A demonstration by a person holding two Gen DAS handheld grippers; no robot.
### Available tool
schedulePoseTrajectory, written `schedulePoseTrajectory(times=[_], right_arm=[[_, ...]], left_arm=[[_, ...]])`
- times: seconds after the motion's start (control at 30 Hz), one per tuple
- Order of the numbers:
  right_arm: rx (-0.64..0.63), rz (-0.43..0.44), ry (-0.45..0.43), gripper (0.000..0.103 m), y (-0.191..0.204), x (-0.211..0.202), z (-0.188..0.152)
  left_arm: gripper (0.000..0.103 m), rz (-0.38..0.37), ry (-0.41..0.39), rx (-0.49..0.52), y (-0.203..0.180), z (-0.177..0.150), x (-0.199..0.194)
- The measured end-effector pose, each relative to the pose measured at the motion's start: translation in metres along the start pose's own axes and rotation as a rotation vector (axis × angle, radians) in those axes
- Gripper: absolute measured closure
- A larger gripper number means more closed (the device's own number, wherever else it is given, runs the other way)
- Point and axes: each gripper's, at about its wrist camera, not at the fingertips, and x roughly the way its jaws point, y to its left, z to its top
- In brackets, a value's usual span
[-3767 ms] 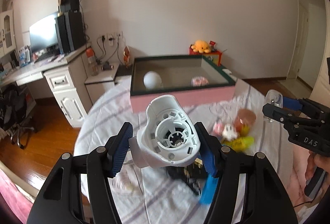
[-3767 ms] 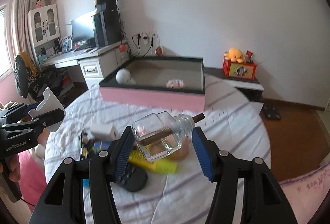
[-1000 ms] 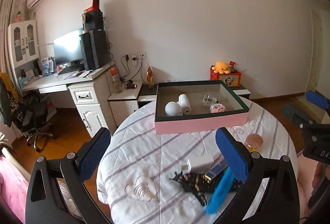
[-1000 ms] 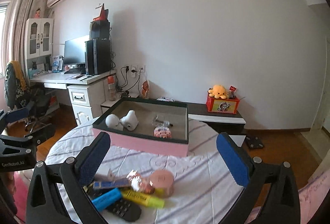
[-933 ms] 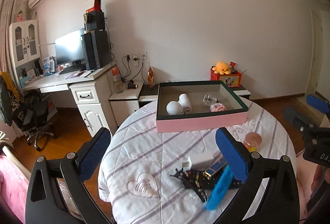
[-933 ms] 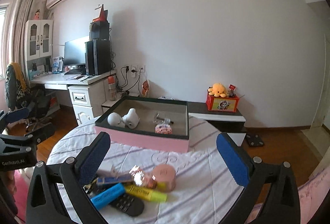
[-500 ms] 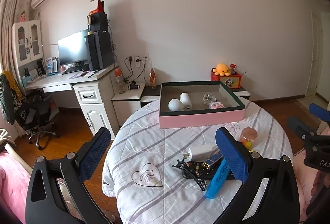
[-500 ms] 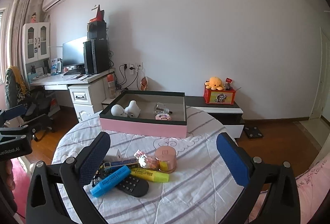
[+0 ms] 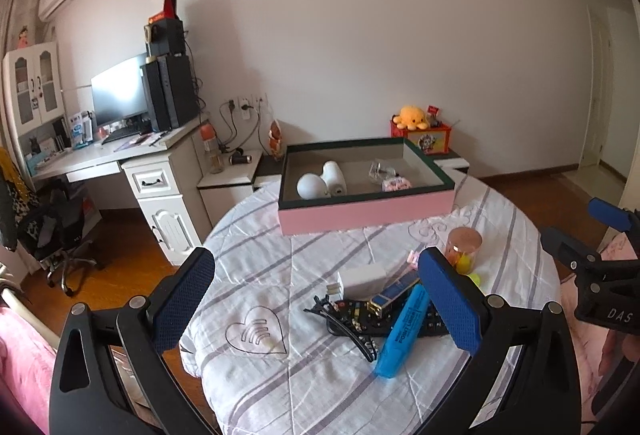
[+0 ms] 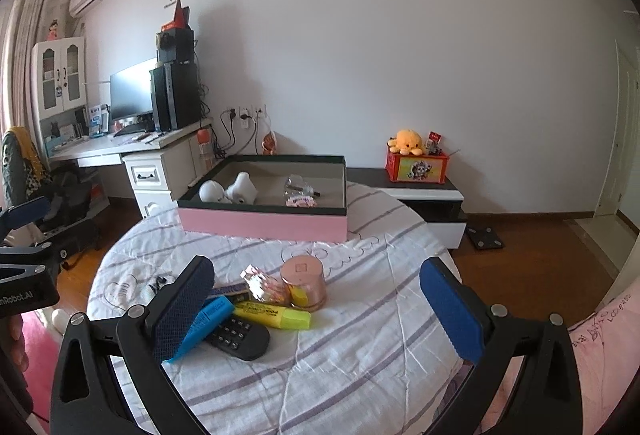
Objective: Organize rigid objects
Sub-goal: 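Withdraw both tools from the box back over the bed, then grasp the white charger with the left tool while the right tool grasps the rose-gold jar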
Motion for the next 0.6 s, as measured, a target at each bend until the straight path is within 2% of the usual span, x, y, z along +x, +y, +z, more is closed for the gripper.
schedulePoseTrajectory(times=[0.17,0.33,0.6], right_arm=[[0.015,-0.004,0.052,0.0,-0.007,0.015,-0.011],[0.037,-0.002,0.115,0.0,-0.013,0.034,-0.024],[0.055,0.018,0.185,0.0,-0.016,0.063,-0.036]], left_arm=[[0.0,-0.011,0.071,0.02,-0.004,-0.015,0.021],[0.0,-0.06,0.141,0.044,-0.013,-0.034,0.044],[0.0,-0.045,0.204,0.019,-0.003,-0.044,0.073]])
